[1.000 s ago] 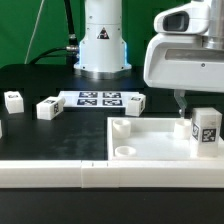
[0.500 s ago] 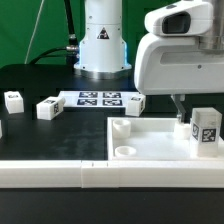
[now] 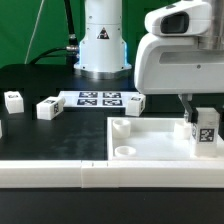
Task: Assemble one leg
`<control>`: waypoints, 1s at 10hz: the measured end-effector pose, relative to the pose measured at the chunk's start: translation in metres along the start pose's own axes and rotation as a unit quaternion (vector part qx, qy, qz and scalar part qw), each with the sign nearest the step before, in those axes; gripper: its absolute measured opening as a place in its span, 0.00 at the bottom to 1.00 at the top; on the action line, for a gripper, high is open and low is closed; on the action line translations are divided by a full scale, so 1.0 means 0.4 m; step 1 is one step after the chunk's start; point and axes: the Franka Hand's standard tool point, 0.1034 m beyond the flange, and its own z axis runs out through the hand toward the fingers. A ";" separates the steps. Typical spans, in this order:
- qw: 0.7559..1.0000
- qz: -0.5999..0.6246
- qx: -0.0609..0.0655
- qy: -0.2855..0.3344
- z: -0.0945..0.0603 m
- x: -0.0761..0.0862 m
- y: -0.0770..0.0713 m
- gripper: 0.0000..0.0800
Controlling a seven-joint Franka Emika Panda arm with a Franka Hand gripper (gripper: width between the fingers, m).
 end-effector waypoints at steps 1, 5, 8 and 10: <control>0.997 0.071 0.006 0.000 0.000 0.001 0.002 0.36; 0.943 0.333 0.014 -0.005 0.002 0.000 0.005 0.36; 0.856 0.517 0.013 -0.003 0.001 0.002 0.010 0.36; 0.799 0.601 0.014 -0.007 0.000 0.001 0.014 0.36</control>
Offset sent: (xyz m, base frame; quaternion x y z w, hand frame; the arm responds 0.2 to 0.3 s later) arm -0.0051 -0.0011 -0.0051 -0.0191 0.0009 0.3453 0.9383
